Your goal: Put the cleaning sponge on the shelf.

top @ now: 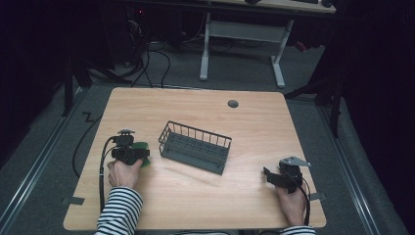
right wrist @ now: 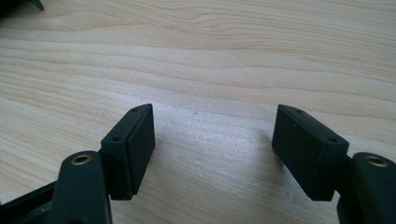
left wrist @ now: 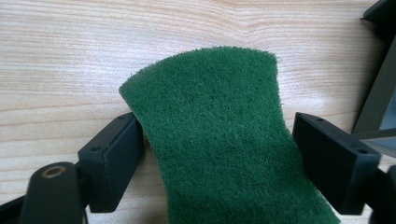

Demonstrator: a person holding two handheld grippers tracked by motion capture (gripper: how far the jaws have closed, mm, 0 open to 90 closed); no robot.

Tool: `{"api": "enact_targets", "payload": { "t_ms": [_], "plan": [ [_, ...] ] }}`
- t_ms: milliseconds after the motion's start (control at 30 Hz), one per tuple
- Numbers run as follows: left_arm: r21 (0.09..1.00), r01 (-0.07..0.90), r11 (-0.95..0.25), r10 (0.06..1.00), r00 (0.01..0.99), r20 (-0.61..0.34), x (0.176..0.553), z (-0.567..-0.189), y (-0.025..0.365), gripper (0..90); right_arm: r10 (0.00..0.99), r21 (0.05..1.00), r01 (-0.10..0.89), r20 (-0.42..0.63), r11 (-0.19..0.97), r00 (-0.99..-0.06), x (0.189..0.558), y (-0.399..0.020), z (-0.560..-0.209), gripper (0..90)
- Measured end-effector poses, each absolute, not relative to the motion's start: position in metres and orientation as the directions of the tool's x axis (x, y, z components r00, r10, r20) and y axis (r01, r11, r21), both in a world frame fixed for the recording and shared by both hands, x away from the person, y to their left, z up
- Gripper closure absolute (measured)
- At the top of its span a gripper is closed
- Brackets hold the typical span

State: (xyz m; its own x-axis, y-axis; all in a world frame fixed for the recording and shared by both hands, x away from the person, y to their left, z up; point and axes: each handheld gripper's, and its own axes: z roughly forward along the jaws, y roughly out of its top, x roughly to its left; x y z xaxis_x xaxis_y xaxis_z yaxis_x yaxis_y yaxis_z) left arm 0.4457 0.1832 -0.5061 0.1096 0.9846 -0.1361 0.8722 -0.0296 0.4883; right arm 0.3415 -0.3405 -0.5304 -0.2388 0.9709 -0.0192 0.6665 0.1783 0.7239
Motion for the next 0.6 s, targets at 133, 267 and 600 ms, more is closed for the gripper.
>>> {"api": "enact_targets", "payload": {
  "t_ms": [133, 267, 600],
  "plan": [
    [0.481, 0.875, -0.044, 0.984, 0.122, -0.132, 0.4461, -0.5055, 0.1833, 20.7, 0.971, 0.724, 0.666, -0.019, 0.178, -0.239, 0.3415, -0.3405, -0.5304, 30.0],
    [0.46, 0.88, -0.114, 0.985, 0.16, -0.063, 0.449, -0.5006, 0.1751, 21.4, 0.971, 0.724, 0.667, -0.019, 0.178, -0.239, 0.3415, -0.3405, -0.5304, 30.0],
    [0.471, 0.872, -0.132, 0.978, 0.193, -0.084, 0.4481, -0.5, 0.1769, 23.7, 0.971, 0.724, 0.667, -0.019, 0.178, -0.239, 0.3415, -0.3405, -0.5304, 29.8]
  ]
}}
